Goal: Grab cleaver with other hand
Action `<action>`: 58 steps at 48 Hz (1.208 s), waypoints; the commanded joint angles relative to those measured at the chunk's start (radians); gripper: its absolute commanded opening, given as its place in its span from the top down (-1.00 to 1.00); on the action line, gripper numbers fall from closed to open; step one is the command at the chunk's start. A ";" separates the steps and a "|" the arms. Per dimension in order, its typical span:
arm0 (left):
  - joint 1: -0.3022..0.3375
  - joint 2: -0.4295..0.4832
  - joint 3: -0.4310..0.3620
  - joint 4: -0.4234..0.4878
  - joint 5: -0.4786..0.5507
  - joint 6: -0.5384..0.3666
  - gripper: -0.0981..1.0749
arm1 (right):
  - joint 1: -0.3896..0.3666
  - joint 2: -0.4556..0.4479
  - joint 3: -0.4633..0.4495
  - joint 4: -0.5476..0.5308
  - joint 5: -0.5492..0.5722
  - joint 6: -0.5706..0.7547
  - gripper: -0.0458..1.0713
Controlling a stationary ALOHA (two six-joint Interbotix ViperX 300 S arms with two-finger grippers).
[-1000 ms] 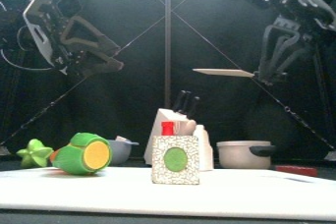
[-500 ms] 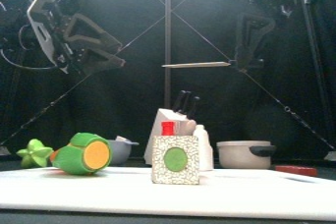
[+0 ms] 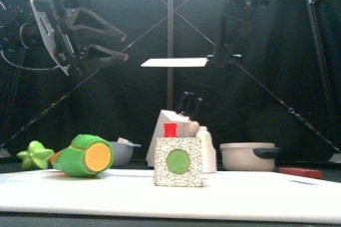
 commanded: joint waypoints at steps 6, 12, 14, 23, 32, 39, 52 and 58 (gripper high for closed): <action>0.005 0.029 -0.038 0.044 -0.058 -0.084 -0.62 | 0.021 -0.014 -0.034 -0.091 0.006 -0.002 0.09; 0.014 0.054 -0.043 0.049 -0.114 -0.120 -0.62 | 0.025 -0.011 -0.035 -0.112 0.005 -0.003 0.09; 0.020 0.063 -0.043 0.048 -0.137 -0.132 -0.62 | 0.026 -0.008 -0.034 -0.117 0.005 -0.003 0.09; 0.037 0.106 -0.049 0.044 -0.201 -0.190 -0.62 | 0.035 0.003 -0.037 -0.137 0.005 -0.003 0.09; 0.064 0.140 -0.055 0.044 -0.227 -0.241 -0.62 | 0.046 0.009 -0.041 -0.155 0.005 -0.005 0.09; 0.067 0.156 -0.066 0.044 -0.229 -0.245 -0.59 | 0.048 0.011 -0.043 -0.155 0.005 -0.005 0.09; 0.067 0.179 -0.091 0.046 -0.229 -0.247 -0.50 | 0.046 0.023 -0.041 -0.155 -0.018 -0.006 0.09; 0.067 0.183 -0.091 0.046 -0.229 -0.247 -0.37 | 0.044 0.023 -0.040 -0.152 -0.018 -0.005 0.09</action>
